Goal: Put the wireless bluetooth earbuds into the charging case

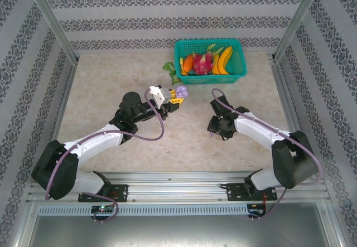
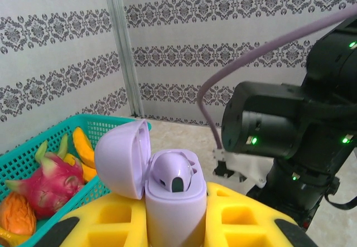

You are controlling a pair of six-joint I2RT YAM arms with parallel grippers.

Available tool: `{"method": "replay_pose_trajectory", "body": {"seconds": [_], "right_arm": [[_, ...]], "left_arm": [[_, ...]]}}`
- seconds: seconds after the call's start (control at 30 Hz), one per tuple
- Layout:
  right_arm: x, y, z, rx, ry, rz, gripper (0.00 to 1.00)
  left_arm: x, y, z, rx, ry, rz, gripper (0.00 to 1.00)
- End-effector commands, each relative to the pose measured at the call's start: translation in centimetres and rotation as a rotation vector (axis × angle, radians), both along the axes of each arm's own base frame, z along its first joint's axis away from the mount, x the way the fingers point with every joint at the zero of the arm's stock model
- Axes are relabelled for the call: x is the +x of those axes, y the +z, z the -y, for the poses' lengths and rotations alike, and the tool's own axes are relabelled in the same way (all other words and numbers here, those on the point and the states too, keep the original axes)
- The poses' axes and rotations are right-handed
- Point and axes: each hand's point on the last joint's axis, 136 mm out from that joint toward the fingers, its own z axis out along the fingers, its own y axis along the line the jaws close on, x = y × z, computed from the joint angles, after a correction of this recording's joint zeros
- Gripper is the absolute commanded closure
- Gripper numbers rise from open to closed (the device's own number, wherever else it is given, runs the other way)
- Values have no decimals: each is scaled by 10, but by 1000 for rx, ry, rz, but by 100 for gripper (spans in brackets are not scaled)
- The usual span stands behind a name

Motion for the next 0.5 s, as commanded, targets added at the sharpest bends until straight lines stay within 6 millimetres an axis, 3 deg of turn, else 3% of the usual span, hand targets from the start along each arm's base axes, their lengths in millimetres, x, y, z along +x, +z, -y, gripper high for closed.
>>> {"method": "replay_pose_trajectory", "body": {"seconds": [0.0, 0.47], "right_arm": [[5, -6, -14, 15, 77, 0, 53], [1, -29, -26, -1, 130, -45, 56]], "left_arm": [[-9, 17, 1, -33, -15, 45, 100], [-8, 19, 0, -31, -11, 49, 100]]}}
